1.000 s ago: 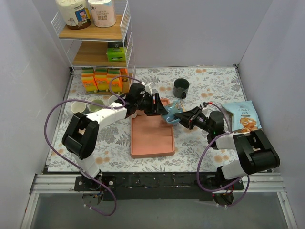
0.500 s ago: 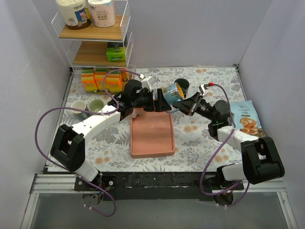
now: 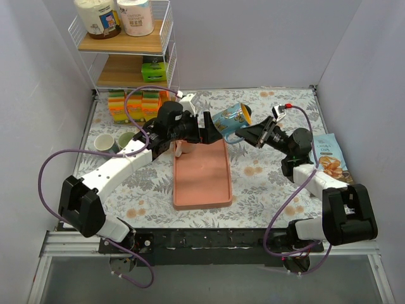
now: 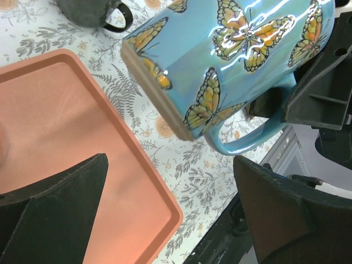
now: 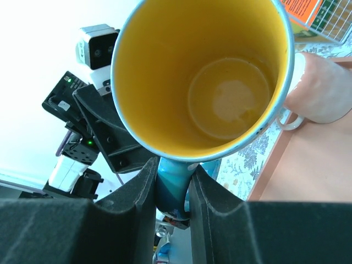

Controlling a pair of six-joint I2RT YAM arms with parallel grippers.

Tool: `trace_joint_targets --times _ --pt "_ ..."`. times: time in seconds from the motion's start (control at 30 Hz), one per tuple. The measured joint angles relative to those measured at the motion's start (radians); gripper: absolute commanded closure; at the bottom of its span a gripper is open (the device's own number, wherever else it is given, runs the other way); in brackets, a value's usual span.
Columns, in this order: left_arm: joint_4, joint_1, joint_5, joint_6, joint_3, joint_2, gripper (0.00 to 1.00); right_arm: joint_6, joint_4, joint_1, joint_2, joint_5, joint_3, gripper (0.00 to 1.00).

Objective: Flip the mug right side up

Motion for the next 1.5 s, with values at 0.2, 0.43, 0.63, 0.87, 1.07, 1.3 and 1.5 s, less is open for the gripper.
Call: trace_joint_targets --times 0.2,0.43,0.63,0.87,1.07,1.3,1.5 --pt "-0.033 0.000 -0.044 0.019 0.033 -0.022 0.02 -0.021 -0.034 -0.070 -0.036 -0.013 -0.007 0.99" --pt "-0.060 0.000 -0.074 0.034 0.066 -0.051 0.02 -0.090 -0.119 -0.178 -0.080 -0.031 -0.036 0.99" --pt "-0.082 0.001 -0.080 0.033 0.087 -0.054 0.02 -0.132 -0.179 -0.325 -0.090 -0.032 -0.054 0.99" --pt "-0.127 0.010 -0.094 0.040 0.130 -0.054 0.02 -0.224 -0.254 -0.483 -0.071 -0.003 -0.031 0.99" --pt "-0.144 0.020 -0.107 0.046 0.142 -0.055 0.02 -0.430 -0.484 -0.499 0.019 0.058 0.118 0.99" --pt "-0.160 0.026 -0.121 0.053 0.142 -0.055 0.02 -0.600 -0.624 -0.488 0.120 0.125 0.231 0.99" --pt "-0.159 0.027 -0.125 0.056 0.142 -0.061 0.02 -0.750 -0.718 -0.447 0.233 0.190 0.329 0.99"
